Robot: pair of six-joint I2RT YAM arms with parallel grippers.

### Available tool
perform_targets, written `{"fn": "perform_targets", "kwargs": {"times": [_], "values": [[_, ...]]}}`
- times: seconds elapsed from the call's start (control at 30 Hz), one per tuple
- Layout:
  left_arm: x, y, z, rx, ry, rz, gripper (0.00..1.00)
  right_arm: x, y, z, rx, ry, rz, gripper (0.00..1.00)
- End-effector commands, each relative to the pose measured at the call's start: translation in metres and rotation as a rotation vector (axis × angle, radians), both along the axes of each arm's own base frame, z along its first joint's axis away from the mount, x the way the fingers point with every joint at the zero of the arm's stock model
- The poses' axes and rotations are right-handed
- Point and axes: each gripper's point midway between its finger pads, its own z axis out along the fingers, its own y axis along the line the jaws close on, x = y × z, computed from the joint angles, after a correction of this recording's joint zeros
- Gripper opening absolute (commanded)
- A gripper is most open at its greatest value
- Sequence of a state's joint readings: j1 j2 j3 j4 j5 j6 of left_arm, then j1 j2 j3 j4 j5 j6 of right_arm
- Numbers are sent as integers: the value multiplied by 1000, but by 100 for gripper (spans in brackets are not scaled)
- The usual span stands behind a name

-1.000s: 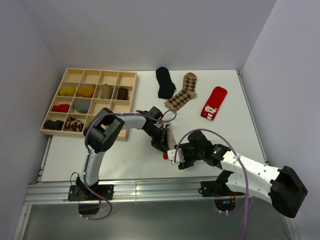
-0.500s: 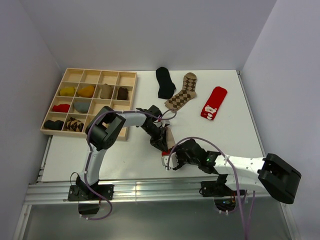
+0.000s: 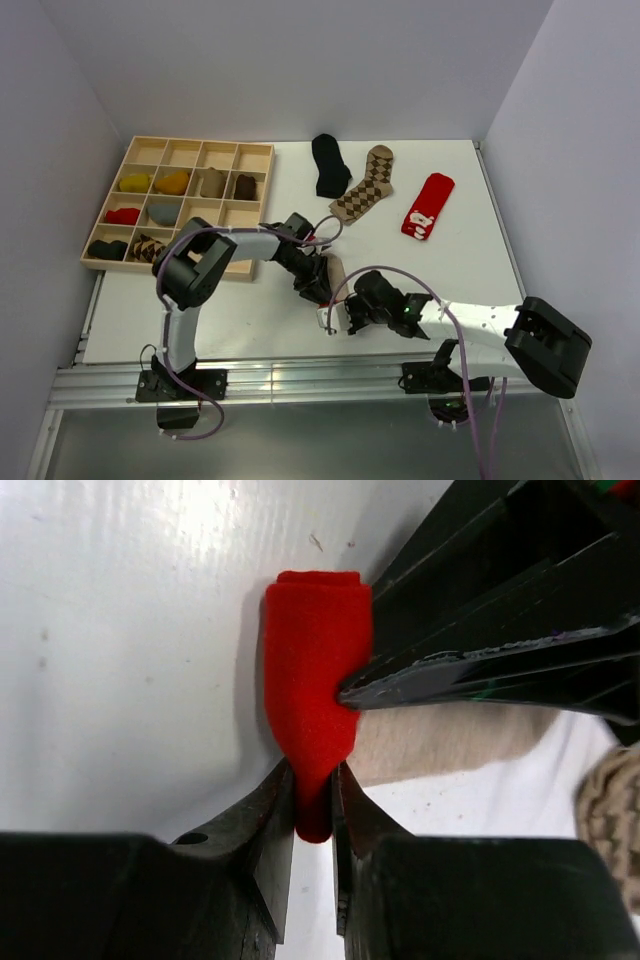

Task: Roll the socks
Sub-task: Roll the sock at the center of the board.

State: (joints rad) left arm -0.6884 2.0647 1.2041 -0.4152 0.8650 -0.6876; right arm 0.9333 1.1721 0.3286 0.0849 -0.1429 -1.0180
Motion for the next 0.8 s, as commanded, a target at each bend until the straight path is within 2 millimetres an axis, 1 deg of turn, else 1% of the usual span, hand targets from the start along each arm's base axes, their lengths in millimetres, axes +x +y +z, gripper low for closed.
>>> {"fn": "perform_targets", "kwargs": {"times": [0.0, 0.03, 0.07, 0.1, 0.13, 0.17, 0.2, 0.23, 0.27, 0.3, 0.33, 0.37, 0.4, 0.43, 0.47, 0.5, 0.53, 0.57, 0.6, 0.63, 0.67, 0.7, 0.73, 0.77], "values": [[37, -13, 30, -83, -174, 161, 33, -31, -2, 2, -25, 258, 44, 14], [38, -14, 45, -115, -197, 185, 34, -28, 5, 16, 4, 300, 56, 14], [37, -11, 46, -116, -197, 209, 35, -37, -2, 13, -37, 369, 66, 14], [40, -13, 52, -123, -203, 247, 36, -39, -5, 10, -58, 421, 63, 14], [45, -15, 68, -162, -245, 269, 37, -27, -3, 20, -42, 438, 41, 14], [45, -13, 69, -171, -256, 283, 37, -37, -11, 11, -98, 525, 49, 14], [51, -11, 70, -158, -280, 323, 36, -38, -13, 10, -112, 563, 45, 14], [54, -10, 81, -170, -315, 344, 36, -29, -10, 18, -110, 578, 37, 14], [53, -5, 78, -156, -329, 359, 35, -37, -17, 15, -157, 641, 38, 14], [62, 0, 85, -139, -392, 412, 34, -42, -19, 7, -186, 724, 33, 14], [64, 5, 87, -131, -417, 438, 33, -35, -14, 14, -188, 746, 42, 15], [64, 13, 81, -121, -444, 468, 32, -41, -23, 14, -222, 826, 35, 15], [67, 20, 81, -107, -474, 500, 32, -45, -26, 7, -251, 907, 30, 15], [76, 30, 92, -95, -548, 569, 33, -38, -21, 12, -248, 924, 32, 15], [74, 41, 84, -72, -574, 600, 33, -41, -28, 6, -282, 1003, 7, 15], [75, 50, 83, -52, -605, 632, 33, -41, -27, 8, -276, 1040, -2, 15], [74, 69, 79, -17, -647, 703, 34, -33, -23, 12, -268, 1044, 12, 16], [77, 76, 85, -33, -683, 746, 34, -39, -29, 11, -302, 1130, -8, 16], [78, 86, 99, -53, -734, 794, 34, -32, -22, 17, -281, 1147, -10, 16], [73, 101, 85, -7, -738, 833, 35, -29, -20, 19, -278, 1166, 5, 16], [74, 110, 87, -3, -766, 872, 36, -38, -27, 20, -319, 1264, -11, 17], [77, 112, 116, -99, -847, 904, 37, -28, -23, 22, -309, 1272, -20, 17], [73, 116, 114, -105, -884, 897, 38, -27, -23, 22, -317, 1297, -27, 17], [72, 118, 119, -95, -975, 856, 37, -32, -27, 20, -352, 1360, -41, 17]]}}
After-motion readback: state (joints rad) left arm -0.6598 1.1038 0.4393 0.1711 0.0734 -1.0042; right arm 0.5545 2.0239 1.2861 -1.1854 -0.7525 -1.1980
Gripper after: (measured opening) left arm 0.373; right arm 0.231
